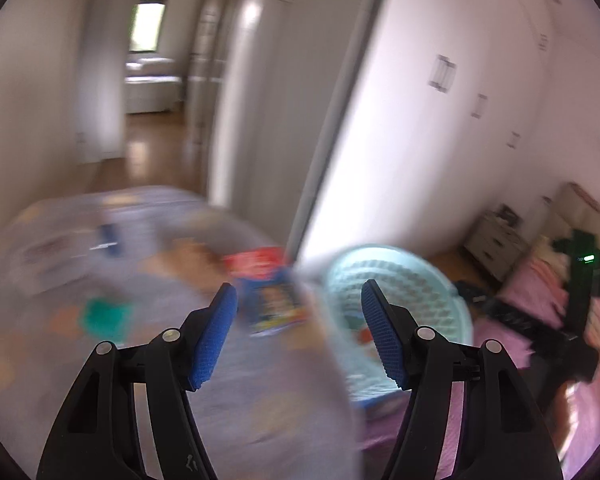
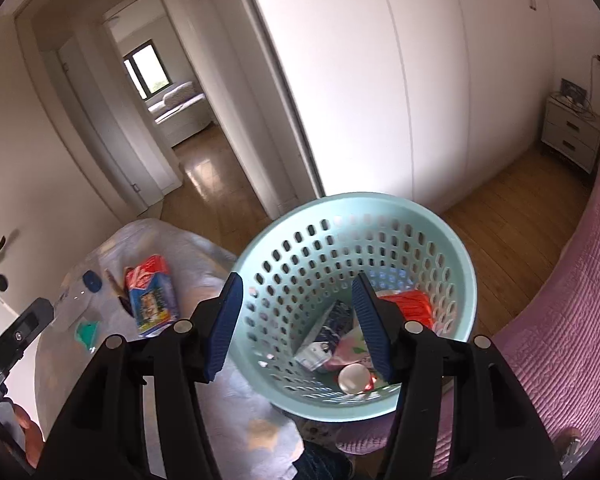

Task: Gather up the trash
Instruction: 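Grasp the teal packet with the left tool while the right tool grasps the tiger-print box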

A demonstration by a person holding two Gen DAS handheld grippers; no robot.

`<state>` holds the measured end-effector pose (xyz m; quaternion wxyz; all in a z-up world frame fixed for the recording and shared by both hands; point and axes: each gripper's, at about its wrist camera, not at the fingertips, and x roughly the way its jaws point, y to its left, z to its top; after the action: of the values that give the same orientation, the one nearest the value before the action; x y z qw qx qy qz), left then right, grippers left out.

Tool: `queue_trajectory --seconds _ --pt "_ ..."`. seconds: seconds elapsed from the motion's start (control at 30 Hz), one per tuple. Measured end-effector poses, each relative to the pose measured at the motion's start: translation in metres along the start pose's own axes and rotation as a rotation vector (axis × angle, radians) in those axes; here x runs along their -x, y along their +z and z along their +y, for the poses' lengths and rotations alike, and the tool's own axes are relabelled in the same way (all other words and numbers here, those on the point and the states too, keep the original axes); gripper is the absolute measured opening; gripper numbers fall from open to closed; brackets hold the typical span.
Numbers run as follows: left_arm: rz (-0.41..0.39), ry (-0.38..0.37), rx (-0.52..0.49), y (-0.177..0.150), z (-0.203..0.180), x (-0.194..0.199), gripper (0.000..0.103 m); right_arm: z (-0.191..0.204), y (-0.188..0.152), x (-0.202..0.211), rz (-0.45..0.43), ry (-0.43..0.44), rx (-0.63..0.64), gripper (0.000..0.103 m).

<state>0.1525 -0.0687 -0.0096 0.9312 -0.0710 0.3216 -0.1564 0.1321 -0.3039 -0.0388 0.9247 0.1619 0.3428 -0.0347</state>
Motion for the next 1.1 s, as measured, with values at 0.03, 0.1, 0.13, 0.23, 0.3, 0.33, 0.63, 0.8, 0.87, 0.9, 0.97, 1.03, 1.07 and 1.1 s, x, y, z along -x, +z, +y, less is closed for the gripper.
queue_trajectory --seconds 0.03,0.1,0.13,0.23,0.3,0.33,0.63,0.8,0.87,0.9,0.97,1.03,1.07,1.1 --pt "-0.013 0.034 0.016 -0.002 0.015 0.008 0.063 0.009 -0.001 0.0 -0.001 0.01 0.016 0.053" --pt "-0.027 0.075 0.059 -0.005 0.045 0.02 0.063 0.027 -0.002 -0.001 0.0 0.027 0.048 0.054" --pt "-0.028 0.085 0.074 -0.006 0.055 0.023 0.063 0.036 -0.002 -0.002 0.001 0.038 0.064 0.054" --pt "-0.025 0.123 0.124 -0.009 0.097 0.031 0.063 0.061 -0.005 -0.009 0.014 0.072 0.107 0.058" --pt "-0.015 0.13 0.139 -0.01 0.113 0.033 0.063 0.079 -0.008 -0.013 0.021 0.082 0.142 0.058" --pt "0.002 0.131 0.146 -0.012 0.125 0.03 0.063 0.089 -0.01 -0.018 0.025 0.088 0.162 0.059" --pt "0.136 0.083 0.14 -0.013 0.166 -0.018 0.077 0.145 -0.025 -0.056 0.066 0.101 0.277 0.064" --pt "0.18 0.126 0.11 -0.013 0.163 -0.053 0.079 0.154 -0.025 -0.074 0.077 0.068 0.312 0.069" --pt "0.181 0.172 0.082 -0.016 0.16 -0.064 0.079 0.157 -0.026 -0.082 0.087 0.062 0.322 0.07" --pt "0.183 0.192 0.076 -0.018 0.16 -0.067 0.078 0.157 -0.027 -0.085 0.091 0.057 0.325 0.071" --pt "0.19 0.23 0.074 -0.023 0.16 -0.074 0.076 0.157 -0.028 -0.09 0.099 0.055 0.327 0.074" --pt "0.186 0.229 0.082 -0.026 0.161 -0.078 0.072 0.157 -0.029 -0.097 0.112 0.057 0.327 0.074" --pt "0.174 0.238 0.072 -0.027 0.159 -0.077 0.069 0.158 -0.031 -0.1 0.118 0.056 0.329 0.075" --pt "0.174 0.242 0.065 -0.027 0.158 -0.076 0.064 0.159 -0.032 -0.104 0.124 0.055 0.331 0.075"
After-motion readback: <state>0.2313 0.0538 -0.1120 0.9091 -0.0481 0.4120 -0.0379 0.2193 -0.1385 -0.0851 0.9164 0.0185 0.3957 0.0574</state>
